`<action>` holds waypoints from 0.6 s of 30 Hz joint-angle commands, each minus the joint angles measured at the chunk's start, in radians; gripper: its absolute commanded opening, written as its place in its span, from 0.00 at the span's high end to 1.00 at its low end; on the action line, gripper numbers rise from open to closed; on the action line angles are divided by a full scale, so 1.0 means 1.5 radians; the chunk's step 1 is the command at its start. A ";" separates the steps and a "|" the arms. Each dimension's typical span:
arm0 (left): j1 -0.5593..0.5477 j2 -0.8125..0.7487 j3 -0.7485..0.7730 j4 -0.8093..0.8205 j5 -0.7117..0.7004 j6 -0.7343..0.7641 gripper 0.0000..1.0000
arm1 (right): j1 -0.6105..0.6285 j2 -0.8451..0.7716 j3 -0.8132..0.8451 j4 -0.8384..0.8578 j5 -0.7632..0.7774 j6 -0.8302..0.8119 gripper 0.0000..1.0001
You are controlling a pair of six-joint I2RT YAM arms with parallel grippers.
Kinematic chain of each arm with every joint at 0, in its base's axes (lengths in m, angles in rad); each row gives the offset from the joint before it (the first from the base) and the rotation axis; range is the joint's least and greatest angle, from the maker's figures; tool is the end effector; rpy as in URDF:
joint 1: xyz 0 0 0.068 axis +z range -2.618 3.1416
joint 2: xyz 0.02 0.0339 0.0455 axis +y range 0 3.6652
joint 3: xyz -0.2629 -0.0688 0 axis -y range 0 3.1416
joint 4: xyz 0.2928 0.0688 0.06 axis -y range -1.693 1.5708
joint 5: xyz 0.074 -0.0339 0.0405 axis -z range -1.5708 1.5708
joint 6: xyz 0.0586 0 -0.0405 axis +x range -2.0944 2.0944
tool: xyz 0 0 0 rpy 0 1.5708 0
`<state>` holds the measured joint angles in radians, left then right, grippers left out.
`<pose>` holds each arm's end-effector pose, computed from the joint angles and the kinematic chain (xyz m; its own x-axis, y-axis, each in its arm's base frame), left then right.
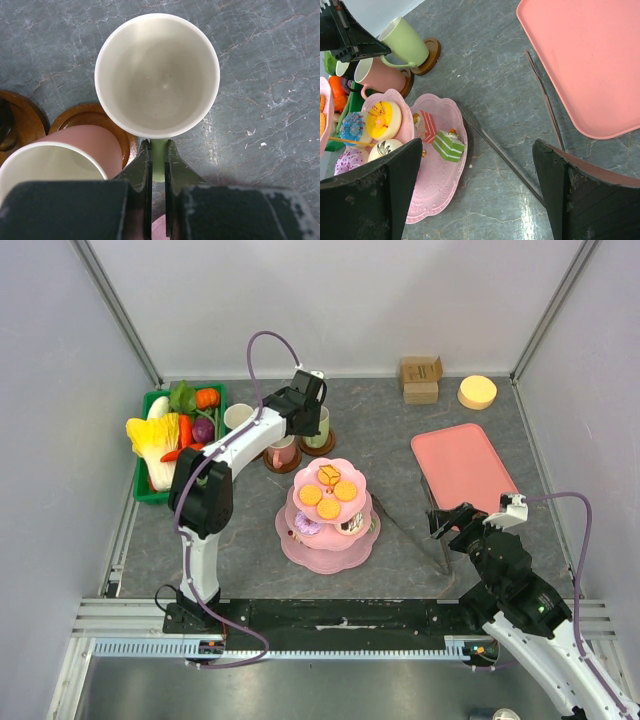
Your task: Serve the afternoon tea
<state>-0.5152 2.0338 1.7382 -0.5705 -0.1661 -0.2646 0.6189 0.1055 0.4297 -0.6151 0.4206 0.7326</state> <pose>0.4576 -0.2480 0.2204 -0.7426 0.1240 -0.6582 0.2057 0.9774 -0.0478 0.1272 0.0612 0.2548 -0.3148 0.5253 -0.7905 -0.0006 0.8328 0.5536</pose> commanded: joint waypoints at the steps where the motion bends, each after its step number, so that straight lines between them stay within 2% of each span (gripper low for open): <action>1: -0.007 -0.019 0.004 0.062 -0.039 -0.003 0.98 | 0.002 -0.006 0.028 0.008 0.011 0.000 0.02; 3: -0.008 -0.016 0.004 0.061 -0.043 -0.001 0.94 | 0.001 -0.006 0.027 0.009 0.010 -0.001 0.02; 7: -0.009 -0.020 0.002 0.059 -0.042 -0.001 0.79 | 0.001 -0.008 0.027 0.006 0.011 -0.001 0.02; 10: -0.013 -0.033 0.001 0.056 -0.040 0.003 0.76 | 0.001 -0.010 0.027 0.006 0.011 -0.001 0.02; 18: -0.016 -0.061 -0.001 0.045 -0.060 0.008 0.57 | 0.001 -0.015 0.027 0.008 0.006 0.000 0.02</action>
<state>-0.5339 2.0281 1.7306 -0.5426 -0.2199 -0.2630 0.6189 0.0990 0.4309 -0.6155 0.4202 0.7326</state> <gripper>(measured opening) 0.389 0.982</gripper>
